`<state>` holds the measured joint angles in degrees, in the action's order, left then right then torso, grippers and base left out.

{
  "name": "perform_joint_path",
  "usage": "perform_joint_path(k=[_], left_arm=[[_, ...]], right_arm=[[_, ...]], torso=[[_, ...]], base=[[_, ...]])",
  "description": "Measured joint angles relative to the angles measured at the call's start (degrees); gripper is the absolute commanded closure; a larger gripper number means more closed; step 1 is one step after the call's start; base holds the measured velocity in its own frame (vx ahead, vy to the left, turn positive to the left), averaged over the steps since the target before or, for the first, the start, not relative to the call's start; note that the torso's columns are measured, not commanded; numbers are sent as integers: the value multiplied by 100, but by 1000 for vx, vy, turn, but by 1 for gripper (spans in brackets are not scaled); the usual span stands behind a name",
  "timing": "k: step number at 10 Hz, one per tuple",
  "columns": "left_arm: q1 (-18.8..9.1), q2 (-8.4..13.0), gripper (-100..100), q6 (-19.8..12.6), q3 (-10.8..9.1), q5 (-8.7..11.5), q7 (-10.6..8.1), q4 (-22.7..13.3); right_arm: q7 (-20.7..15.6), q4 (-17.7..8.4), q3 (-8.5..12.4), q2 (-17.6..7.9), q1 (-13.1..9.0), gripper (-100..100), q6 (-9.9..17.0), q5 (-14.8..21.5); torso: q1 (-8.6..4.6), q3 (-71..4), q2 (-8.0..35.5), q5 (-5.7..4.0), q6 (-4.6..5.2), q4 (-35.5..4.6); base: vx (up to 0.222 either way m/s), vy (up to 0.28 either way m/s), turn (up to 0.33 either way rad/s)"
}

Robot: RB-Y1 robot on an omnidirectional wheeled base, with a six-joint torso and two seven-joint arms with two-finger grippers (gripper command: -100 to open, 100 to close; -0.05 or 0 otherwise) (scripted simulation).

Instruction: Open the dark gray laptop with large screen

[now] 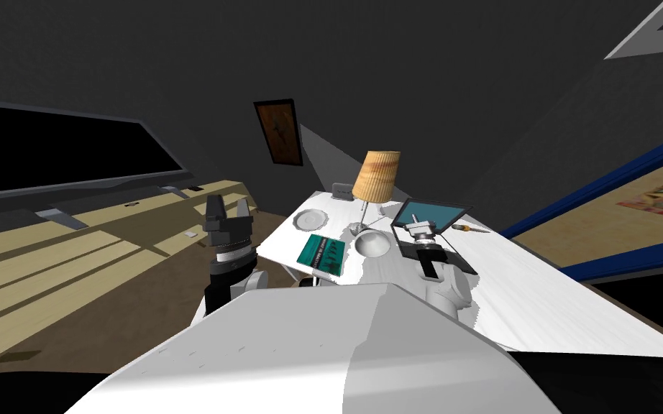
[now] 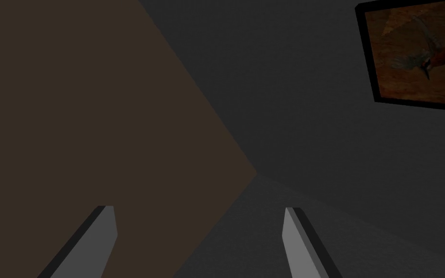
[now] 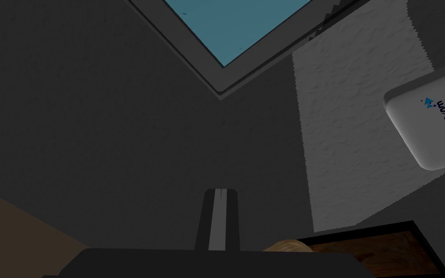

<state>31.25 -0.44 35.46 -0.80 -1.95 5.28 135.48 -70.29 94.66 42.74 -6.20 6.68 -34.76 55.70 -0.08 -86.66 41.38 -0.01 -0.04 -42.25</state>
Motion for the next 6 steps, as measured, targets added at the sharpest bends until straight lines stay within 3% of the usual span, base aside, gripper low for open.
perform_joint_path(k=[2, 5, 6], left_arm=[[0, 0, 0, 0, 0, 0, 0, 0], [0, 0, 0, 0, 0, 0, 0, 0], [0, 0, 0, 0, 0, 0, 0, 0]], right_arm=[[-184, 112, 7, 152, 7, 100, -8, 14], [-212, 103, 13, 164, -2, 100, -10, 11], [-211, 103, 13, 164, -2, 100, -10, 11]], torso=[[-6, -5, 0, 0, 4, -3], [20, 8, -5, -1, 4, -3], [31, 6, -9, 2, 4, -3]], base=[[0, 4, -6], [2, 8, -5], [-15, 14, -300]])
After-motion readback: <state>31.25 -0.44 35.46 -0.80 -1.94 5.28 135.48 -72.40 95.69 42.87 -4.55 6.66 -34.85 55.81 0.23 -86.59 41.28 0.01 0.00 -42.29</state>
